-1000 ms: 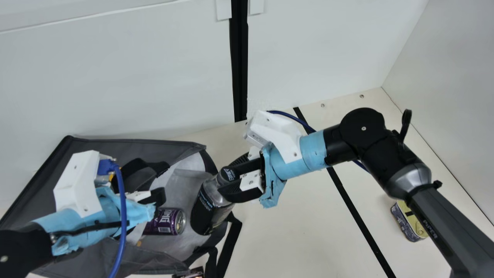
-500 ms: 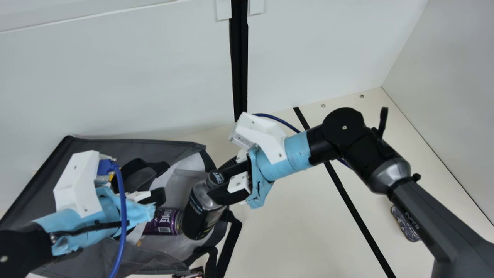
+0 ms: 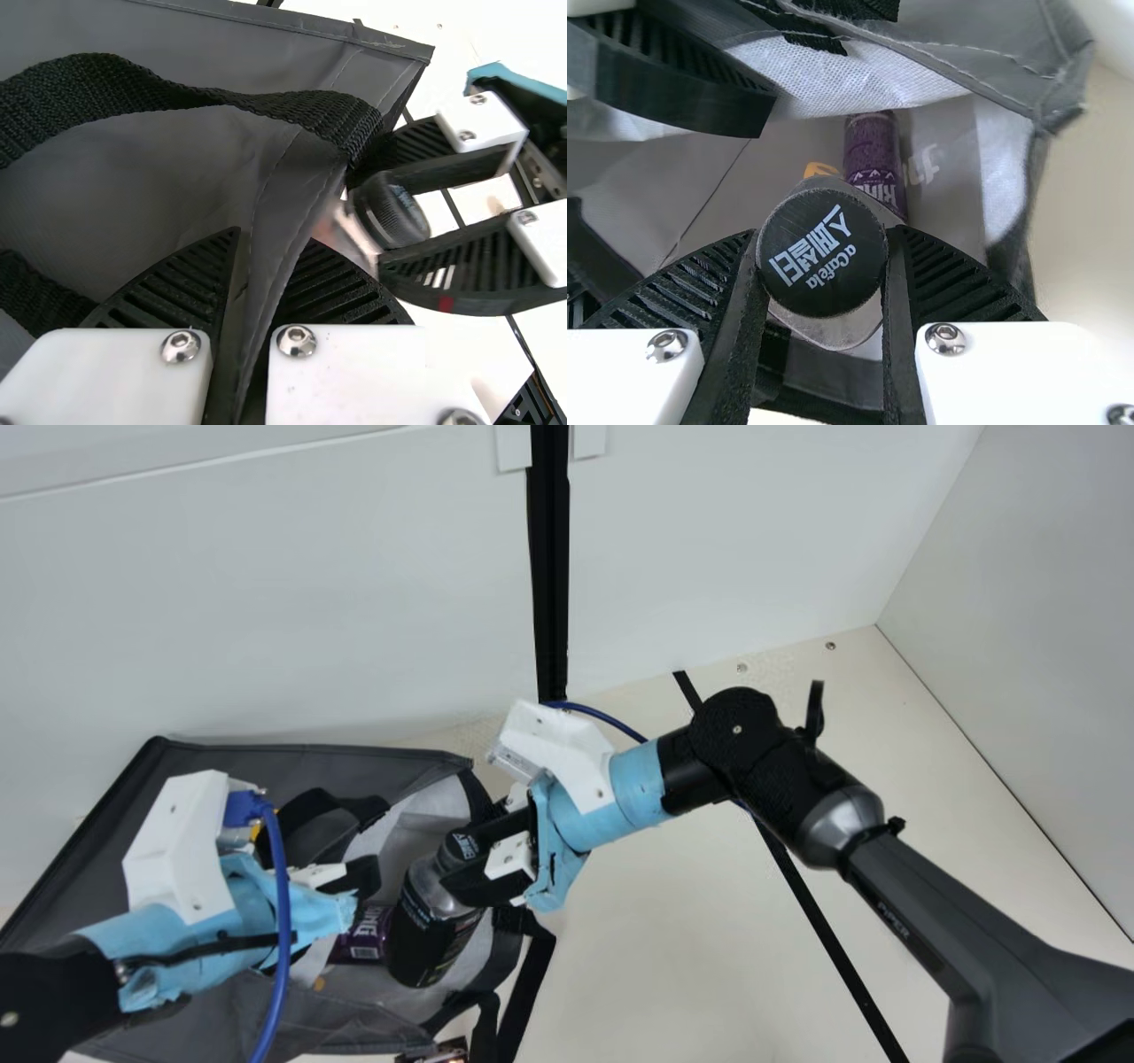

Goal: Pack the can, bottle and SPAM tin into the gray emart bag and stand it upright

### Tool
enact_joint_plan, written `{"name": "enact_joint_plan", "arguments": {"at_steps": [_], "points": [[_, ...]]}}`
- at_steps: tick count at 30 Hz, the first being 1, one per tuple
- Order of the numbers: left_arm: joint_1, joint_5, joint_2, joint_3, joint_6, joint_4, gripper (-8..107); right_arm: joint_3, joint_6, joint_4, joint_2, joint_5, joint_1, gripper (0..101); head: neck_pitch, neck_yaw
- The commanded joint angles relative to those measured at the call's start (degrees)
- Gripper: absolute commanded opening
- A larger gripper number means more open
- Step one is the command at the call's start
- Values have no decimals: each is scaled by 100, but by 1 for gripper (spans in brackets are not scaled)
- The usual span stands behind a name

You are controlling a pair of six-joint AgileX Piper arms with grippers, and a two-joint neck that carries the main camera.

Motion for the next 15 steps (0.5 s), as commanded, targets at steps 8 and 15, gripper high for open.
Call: {"name": "enact_joint_plan", "arguments": {"at_steps": [8, 15], "points": [[0, 0, 0, 0, 0, 0, -8, 23, -132, 161, 218, -222, 311, 0, -130, -5], [0, 0, 0, 0, 0, 0, -8, -21, -194, 174, 383, -369, 535, 0, -130, -5]]}}
